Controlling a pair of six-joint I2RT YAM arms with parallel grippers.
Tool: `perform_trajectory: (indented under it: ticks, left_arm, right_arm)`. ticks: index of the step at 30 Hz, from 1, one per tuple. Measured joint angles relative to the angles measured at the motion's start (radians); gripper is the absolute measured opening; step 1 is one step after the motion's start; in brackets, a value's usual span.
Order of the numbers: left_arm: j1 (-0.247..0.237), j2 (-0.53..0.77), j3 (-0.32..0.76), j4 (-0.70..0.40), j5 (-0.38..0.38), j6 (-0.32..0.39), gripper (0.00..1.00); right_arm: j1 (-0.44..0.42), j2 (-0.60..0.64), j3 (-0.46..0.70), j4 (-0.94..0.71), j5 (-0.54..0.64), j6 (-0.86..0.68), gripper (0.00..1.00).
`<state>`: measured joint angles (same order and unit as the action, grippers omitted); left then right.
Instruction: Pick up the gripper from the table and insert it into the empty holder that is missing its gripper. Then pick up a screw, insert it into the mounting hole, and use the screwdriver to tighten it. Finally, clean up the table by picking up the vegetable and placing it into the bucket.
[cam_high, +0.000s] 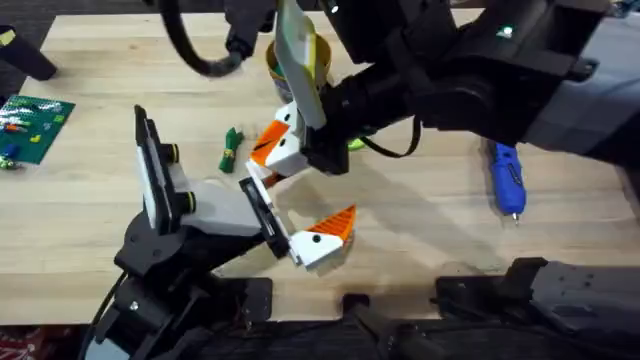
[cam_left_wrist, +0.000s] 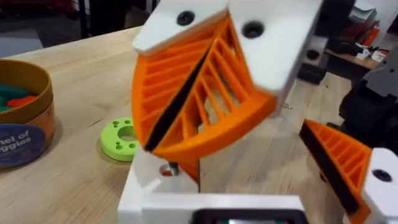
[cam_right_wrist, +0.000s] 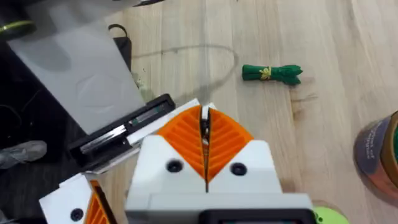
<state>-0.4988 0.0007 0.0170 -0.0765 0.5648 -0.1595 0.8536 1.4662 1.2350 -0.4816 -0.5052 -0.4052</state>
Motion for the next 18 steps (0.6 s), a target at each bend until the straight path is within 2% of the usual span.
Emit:
perform_trajectory:
  ticks: [18]
  left_arm:
    - [0.0, 0.0, 0.0, 0.001, 0.0, -0.002, 0.985]
  right_arm:
    - [0.0, 0.006, 0.0, -0.001, 0.038, -0.012, 0.01]
